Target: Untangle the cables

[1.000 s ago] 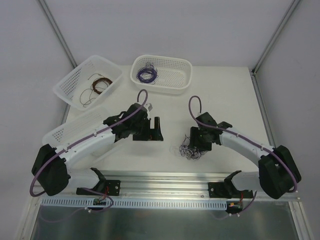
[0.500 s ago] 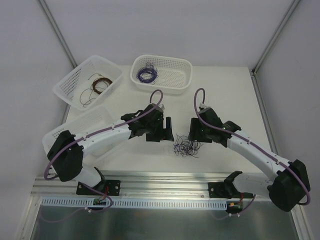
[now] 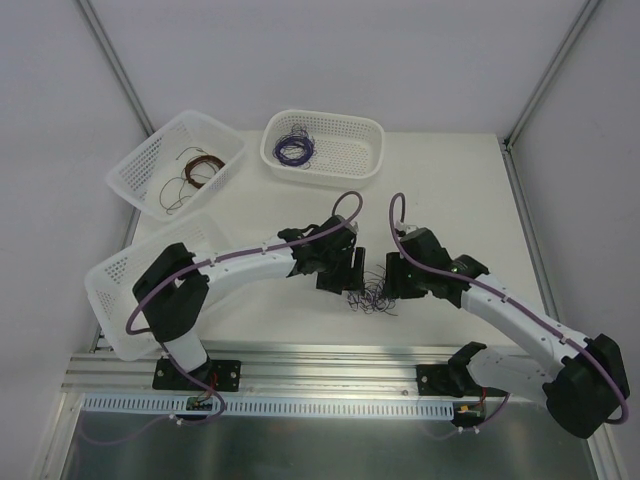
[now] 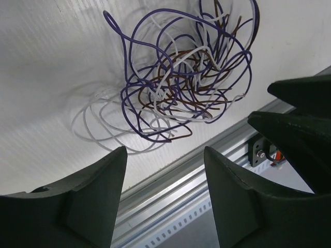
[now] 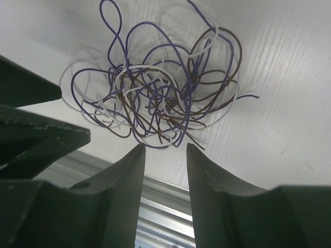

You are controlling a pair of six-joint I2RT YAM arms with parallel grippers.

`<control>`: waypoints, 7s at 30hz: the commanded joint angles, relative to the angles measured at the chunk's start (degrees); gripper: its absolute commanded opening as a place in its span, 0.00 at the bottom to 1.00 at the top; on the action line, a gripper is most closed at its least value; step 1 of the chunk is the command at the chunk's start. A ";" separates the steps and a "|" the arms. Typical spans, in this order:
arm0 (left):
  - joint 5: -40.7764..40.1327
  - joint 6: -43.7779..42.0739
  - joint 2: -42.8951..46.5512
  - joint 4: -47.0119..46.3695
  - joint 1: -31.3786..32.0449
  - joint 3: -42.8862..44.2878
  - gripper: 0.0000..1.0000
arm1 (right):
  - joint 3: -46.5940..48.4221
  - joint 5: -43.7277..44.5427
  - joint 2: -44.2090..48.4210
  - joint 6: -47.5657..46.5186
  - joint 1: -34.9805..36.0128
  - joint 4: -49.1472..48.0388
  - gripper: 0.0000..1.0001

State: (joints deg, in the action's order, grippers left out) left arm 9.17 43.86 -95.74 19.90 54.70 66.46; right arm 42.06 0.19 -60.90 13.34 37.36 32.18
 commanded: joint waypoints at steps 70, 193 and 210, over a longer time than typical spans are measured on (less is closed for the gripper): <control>-1.52 0.44 -5.77 -0.39 -10.66 -5.55 0.00 | 36.24 -4.94 20.65 -11.14 -6.34 5.87 0.01; -15.85 -23.64 12.07 20.26 -8.63 33.47 0.00 | -8.84 -7.06 -6.68 12.41 1.48 -28.15 0.38; -12.42 -24.52 18.22 23.08 -24.46 39.01 0.00 | -8.58 -0.54 -0.88 10.56 -5.63 -12.50 0.28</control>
State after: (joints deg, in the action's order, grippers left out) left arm -5.32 19.38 -79.22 42.76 32.84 102.56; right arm 32.38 -2.24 -63.42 24.95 32.64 16.12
